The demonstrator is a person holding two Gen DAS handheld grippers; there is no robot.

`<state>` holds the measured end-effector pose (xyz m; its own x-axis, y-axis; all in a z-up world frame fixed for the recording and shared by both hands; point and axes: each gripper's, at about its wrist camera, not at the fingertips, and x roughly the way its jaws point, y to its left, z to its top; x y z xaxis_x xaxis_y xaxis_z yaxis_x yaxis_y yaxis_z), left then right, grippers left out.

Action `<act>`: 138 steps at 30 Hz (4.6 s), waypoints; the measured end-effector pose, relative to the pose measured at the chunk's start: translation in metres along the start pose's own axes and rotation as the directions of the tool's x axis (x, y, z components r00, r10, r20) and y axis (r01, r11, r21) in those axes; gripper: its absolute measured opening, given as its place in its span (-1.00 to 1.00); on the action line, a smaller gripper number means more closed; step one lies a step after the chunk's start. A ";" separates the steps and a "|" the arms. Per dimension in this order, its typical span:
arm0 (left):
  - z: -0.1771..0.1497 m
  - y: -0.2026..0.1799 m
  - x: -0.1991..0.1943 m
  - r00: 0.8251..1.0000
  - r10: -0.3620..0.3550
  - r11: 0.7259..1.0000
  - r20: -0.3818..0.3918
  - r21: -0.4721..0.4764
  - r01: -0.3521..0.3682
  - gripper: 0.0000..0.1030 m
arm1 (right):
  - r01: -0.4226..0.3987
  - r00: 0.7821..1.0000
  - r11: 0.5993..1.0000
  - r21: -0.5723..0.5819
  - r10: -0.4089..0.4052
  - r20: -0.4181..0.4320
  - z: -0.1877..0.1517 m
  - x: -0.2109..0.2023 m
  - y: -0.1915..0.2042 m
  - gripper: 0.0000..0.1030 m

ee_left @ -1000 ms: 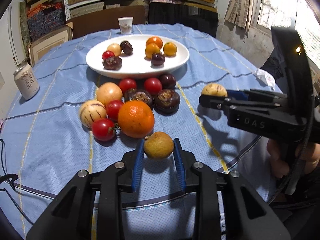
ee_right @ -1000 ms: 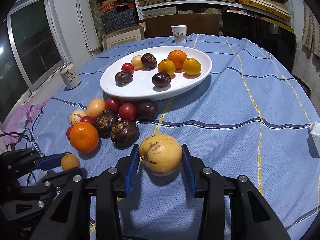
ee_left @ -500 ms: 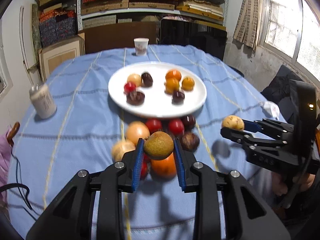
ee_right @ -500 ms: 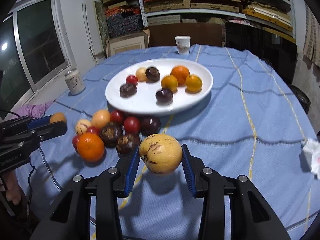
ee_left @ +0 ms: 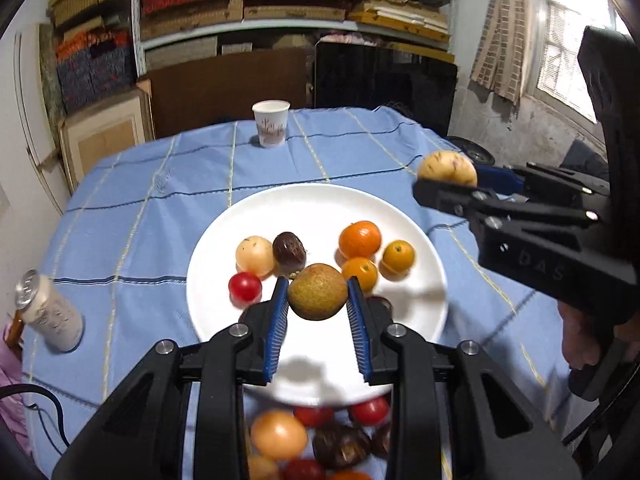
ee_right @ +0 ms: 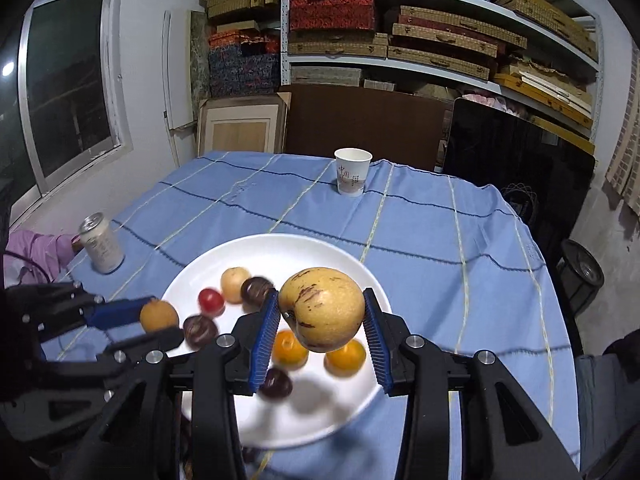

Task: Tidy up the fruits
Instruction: 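Carry both fruits onto the white plate and open both tools to release them, then grasp a large orange with the left tool while the right tool grasps a dark purple fruit, then carry the orange and dark purple fruit onto the white plate and release both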

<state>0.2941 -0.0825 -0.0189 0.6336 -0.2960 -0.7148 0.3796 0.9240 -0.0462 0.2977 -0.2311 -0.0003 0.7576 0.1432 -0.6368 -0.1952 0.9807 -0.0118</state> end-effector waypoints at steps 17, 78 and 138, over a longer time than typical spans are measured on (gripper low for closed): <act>-0.003 0.030 0.029 0.998 -0.004 0.996 -0.058 -0.085 -0.001 0.34 | -0.052 0.998 0.998 0.028 0.053 -0.038 0.001 0.036 0.006 -0.08; -0.154 -0.028 -0.027 0.994 0.027 0.998 -0.106 0.065 -0.020 -0.13 | -0.082 0.984 0.988 0.128 0.101 -0.145 -0.202 -0.072 0.040 -0.20; -0.068 0.015 -0.063 0.993 0.104 0.994 0.050 -0.035 -0.103 -0.13 | -0.044 0.999 0.997 0.071 0.043 0.012 -0.097 -0.084 0.028 -0.20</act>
<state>0.2138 -0.0335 -0.0220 0.7029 -0.2098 -0.6797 0.2885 0.9575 0.0027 0.1687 -0.2289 -0.0217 0.7558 0.1866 -0.6276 -0.1833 0.9805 0.0708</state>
